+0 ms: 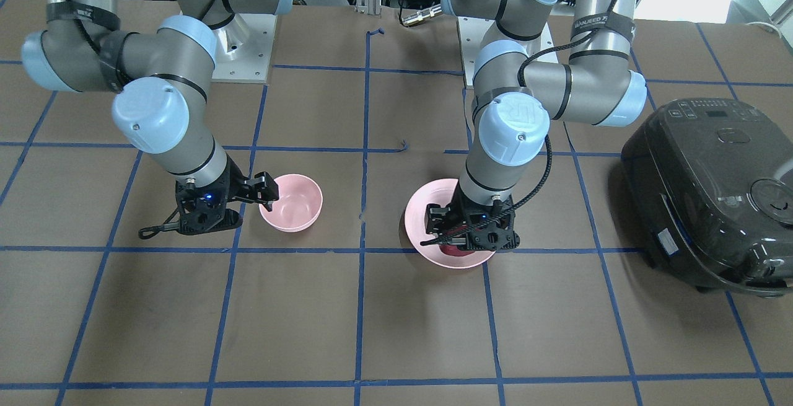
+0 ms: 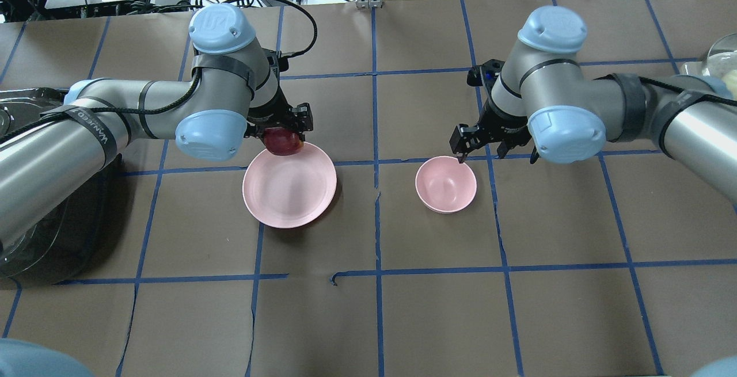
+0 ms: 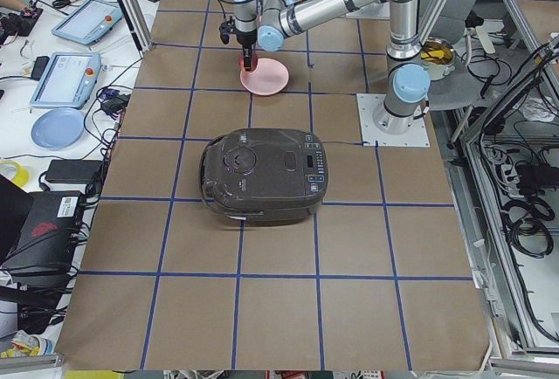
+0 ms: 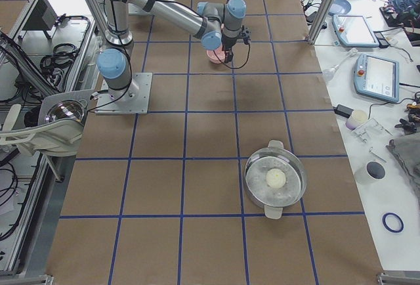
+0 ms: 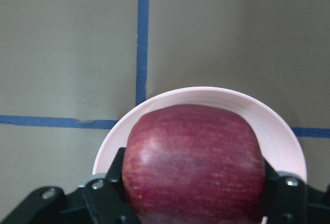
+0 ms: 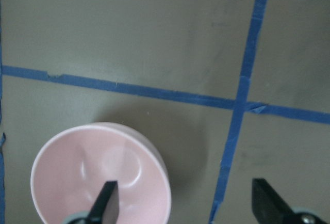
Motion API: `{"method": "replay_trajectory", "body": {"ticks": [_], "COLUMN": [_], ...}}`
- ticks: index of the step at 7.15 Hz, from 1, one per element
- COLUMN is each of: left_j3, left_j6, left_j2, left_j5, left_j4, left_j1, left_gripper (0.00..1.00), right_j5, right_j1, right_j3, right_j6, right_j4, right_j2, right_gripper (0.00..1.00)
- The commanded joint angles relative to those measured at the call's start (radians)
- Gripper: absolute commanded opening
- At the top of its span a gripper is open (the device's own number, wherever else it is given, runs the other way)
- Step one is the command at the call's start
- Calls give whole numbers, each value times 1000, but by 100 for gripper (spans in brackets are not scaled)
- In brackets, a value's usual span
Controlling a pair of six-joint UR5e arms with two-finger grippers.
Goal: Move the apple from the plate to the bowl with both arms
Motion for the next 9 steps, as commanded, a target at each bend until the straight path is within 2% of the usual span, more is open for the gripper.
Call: {"method": "replay_trajectory", "body": {"ticks": [1, 3, 5, 6, 7, 9], "left_j3": [72, 95, 100, 100, 103, 138], "left_j6": [-165, -272, -415, -478, -484, -486], "left_j2": [-12, -15, -21, -45, -75, -131], "left_j5": [-87, -97, -98, -138, -132, -62], "left_j4": [-4, 8, 78, 125, 158, 160], "left_j1": [-86, -193, -316, -342, -366, -447], "left_gripper": [16, 12, 11, 10, 9, 8], "right_j5": [-77, -96, -100, -96, -106, -131], "right_j1": [-15, -76, -156, -159, -158, -153], "right_j3": [-216, -295, -295, -300, -292, -297], "right_j6": [2, 0, 2, 3, 37, 115], "right_j4": [206, 270, 273, 265, 238, 233], "right_j2": [-10, -24, -102, -116, -130, -156], "right_gripper": [100, 100, 100, 100, 100, 100]}}
